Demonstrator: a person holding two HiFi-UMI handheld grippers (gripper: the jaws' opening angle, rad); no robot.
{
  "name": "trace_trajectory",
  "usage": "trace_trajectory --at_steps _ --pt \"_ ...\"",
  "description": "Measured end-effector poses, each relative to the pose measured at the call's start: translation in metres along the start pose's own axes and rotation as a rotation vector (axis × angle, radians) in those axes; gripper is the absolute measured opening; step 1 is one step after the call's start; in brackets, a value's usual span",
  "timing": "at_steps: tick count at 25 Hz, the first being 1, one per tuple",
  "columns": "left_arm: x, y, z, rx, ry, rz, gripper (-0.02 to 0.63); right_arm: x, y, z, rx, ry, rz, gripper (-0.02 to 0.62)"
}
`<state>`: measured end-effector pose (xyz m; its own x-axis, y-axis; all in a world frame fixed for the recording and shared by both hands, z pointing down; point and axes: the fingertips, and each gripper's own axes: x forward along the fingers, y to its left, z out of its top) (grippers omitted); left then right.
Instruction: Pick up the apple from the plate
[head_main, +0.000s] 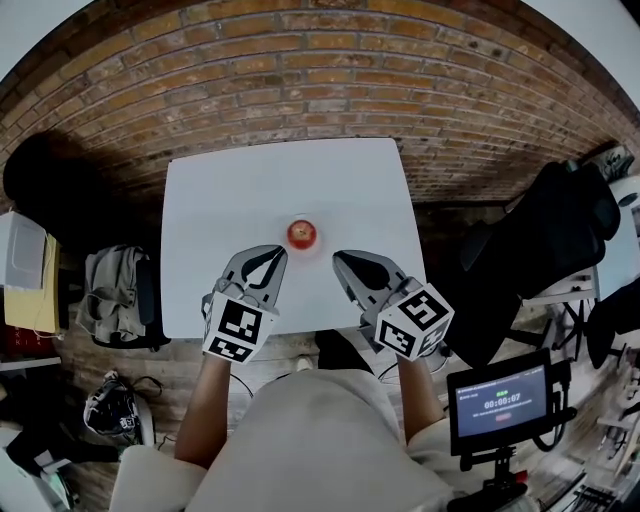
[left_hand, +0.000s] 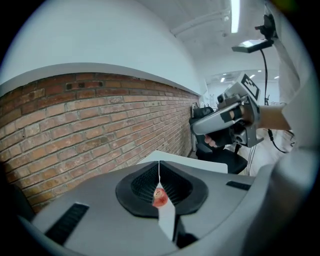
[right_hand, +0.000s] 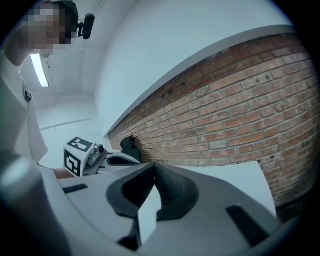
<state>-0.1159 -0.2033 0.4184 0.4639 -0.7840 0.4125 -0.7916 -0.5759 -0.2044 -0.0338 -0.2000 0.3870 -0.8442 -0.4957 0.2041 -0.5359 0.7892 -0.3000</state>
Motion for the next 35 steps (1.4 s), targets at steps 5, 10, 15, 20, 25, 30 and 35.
trace_trajectory --at_steps 5,10,15,20,25,30,35 --pt "0.015 0.004 -0.003 -0.030 0.012 -0.039 0.006 0.013 -0.013 0.001 0.011 0.018 0.012 0.002" --pt "0.032 0.007 -0.010 -0.041 0.029 -0.049 0.006 0.018 -0.026 -0.005 0.022 0.048 0.011 0.002" --pt "0.062 0.000 -0.031 -0.024 0.087 -0.116 0.058 0.026 -0.048 -0.015 0.047 0.071 0.010 0.002" --pt "0.071 0.002 -0.039 -0.025 0.112 -0.132 0.060 0.030 -0.052 -0.019 0.063 0.084 0.016 0.002" --pt "0.077 0.002 -0.045 -0.025 0.130 -0.148 0.075 0.036 -0.055 -0.026 0.073 0.101 0.022 0.002" --pt "0.080 0.005 -0.048 -0.024 0.144 -0.155 0.092 0.041 -0.055 -0.030 0.078 0.117 0.028 0.002" --pt "0.086 0.003 -0.057 -0.013 0.178 -0.198 0.113 0.048 -0.058 -0.035 0.089 0.135 0.030 0.002"
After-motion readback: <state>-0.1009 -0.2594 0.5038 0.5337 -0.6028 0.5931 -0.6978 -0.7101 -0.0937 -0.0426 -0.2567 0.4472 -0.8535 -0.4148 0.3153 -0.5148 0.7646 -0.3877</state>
